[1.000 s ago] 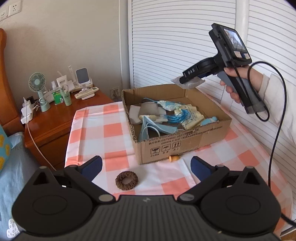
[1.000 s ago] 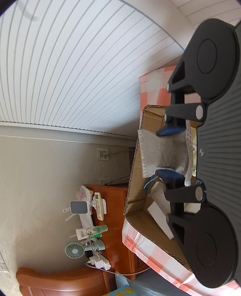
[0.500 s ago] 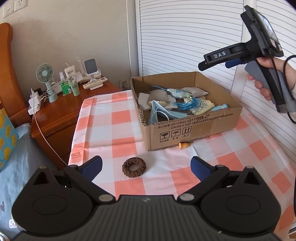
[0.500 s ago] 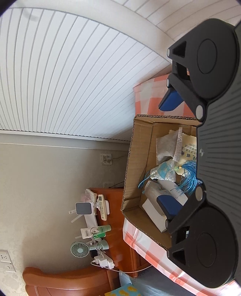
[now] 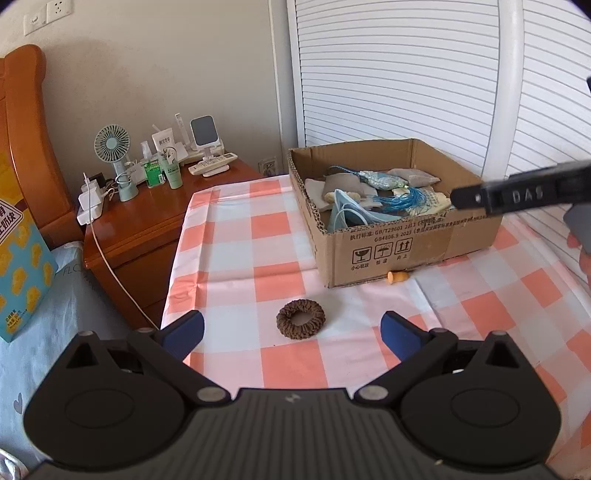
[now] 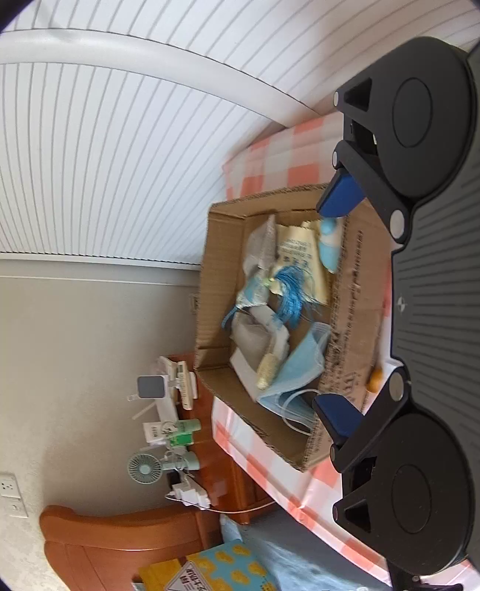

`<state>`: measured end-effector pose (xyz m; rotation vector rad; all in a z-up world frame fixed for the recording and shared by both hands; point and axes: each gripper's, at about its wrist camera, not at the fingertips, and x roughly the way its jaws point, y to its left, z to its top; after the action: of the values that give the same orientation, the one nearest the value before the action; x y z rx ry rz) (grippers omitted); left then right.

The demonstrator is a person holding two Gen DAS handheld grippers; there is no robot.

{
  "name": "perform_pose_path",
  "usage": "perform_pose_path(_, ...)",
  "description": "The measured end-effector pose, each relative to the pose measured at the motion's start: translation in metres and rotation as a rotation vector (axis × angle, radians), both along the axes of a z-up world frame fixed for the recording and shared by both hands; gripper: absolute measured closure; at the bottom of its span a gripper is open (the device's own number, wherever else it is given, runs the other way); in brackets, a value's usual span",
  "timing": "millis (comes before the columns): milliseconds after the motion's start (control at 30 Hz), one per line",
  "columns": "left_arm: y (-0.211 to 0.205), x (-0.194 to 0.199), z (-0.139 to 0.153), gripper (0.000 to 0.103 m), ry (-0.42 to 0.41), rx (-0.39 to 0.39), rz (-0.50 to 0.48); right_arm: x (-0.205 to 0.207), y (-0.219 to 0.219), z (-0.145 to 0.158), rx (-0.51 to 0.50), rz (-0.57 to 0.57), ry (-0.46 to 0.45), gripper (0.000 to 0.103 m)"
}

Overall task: Organize soft objects
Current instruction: 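Move the left tool to the brown hair tie and grasp it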

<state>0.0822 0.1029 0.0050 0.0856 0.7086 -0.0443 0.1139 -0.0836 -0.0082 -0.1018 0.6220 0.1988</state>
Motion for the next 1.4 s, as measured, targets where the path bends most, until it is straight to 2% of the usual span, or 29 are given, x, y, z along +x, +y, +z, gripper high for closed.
perform_pose_path(200, 0.012, -0.001, -0.009, 0.001, 0.020, -0.024, 0.020, 0.003, 0.030, -0.051, -0.040, 0.012, 0.118, 0.000)
perform_pose_path(367, 0.019, 0.001, -0.018, 0.001, 0.045, -0.029, 0.022, 0.011, 0.047, -0.080, -0.033, -0.027, 0.168, 0.000)
perform_pose_path(533, 0.025, 0.007, -0.025, 0.001, 0.059, -0.041, 0.028, 0.022, 0.058, -0.098, -0.020, -0.104, 0.178, 0.000)
perform_pose_path(767, 0.029, 0.016, -0.037, 0.001, 0.090, -0.045, 0.039, 0.028, 0.059, -0.103, -0.023, -0.175, 0.123, 0.000)
perform_pose_path(1000, 0.023, 0.029, -0.049, 0.001, 0.116, -0.052, 0.021, 0.027, 0.047, -0.103, -0.026, -0.196, 0.121, 0.000)
perform_pose_path(1200, 0.019, 0.045, -0.064, 0.001, 0.142, -0.066, 0.018, 0.024, 0.043, -0.102, -0.031, -0.163, 0.126, 0.000)
perform_pose_path(1400, 0.013, 0.060, -0.085, 0.000, 0.181, -0.043, 0.030, 0.024, 0.039, -0.101, -0.036, -0.113, 0.137, 0.000)
